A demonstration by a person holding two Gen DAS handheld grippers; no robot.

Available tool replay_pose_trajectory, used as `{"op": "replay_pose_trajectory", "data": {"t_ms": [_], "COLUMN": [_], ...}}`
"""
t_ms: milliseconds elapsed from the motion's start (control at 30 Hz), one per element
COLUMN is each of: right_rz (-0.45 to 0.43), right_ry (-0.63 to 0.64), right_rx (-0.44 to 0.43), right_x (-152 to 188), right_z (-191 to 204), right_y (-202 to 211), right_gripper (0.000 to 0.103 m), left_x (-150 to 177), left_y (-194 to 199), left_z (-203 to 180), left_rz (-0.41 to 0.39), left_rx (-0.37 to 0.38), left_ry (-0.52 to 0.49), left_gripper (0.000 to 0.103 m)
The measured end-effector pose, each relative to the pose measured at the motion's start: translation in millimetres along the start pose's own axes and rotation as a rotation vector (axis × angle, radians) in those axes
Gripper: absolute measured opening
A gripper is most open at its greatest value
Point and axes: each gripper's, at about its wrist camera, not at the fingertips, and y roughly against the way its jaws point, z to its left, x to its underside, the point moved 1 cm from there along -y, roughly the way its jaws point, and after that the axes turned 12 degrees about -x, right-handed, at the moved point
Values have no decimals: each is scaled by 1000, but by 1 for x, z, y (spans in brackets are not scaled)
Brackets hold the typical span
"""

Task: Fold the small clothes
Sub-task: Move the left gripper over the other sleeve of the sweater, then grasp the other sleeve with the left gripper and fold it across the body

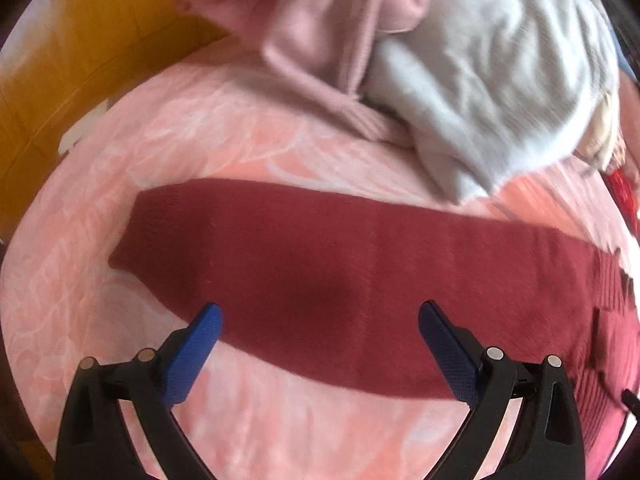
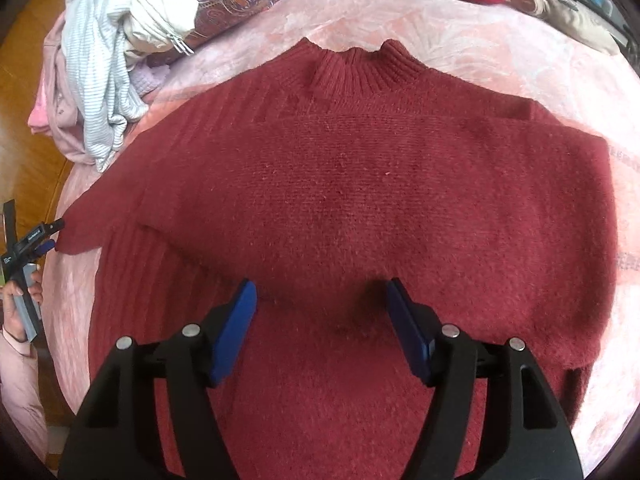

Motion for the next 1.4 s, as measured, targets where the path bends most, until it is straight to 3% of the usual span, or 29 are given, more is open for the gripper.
{"op": "replay_pose_trajectory", "data": {"t_ms": [233, 333, 433, 500, 600, 733, 867, 1100, 1400], "right_rz": [-5, -8, -12, -19, -20, -18, -26, -62, -98], "right_ry": [15, 18, 20, 10, 0, 3, 5, 4, -20], "right_rx": [15, 21, 20, 5, -14, -30, -33, -19, -16], "right_x": [-8, -9, -8, -6, -5, 1, 6, 13, 26], "right_z": [8, 8, 8, 7, 5, 6, 1, -17, -52], "right_y": [-12, -15, -15, -13, -11, -4, 7, 34, 64], "right_gripper": [73, 74, 74, 74, 73, 73, 72, 72, 72], "left_x": [-5, -4, -2, 0, 4, 7, 15, 34, 75], "left_y": [-36, -41, -39, -34, -26, -5, 35, 94, 148], "left_z": [8, 5, 0, -4, -9, -14, -35, -102, -209], "left_rz": [45, 24, -6, -21, -34, -71, -143, -247, -297], "left_rx": [-8, -25, -30, -24, -12, 48, 146, 269, 399], "left_ry": [-4, -16, -48, -55, -55, 7, 3, -95, -269], "left_gripper": [99, 96, 71, 37, 11, 9, 8, 8, 8]}}
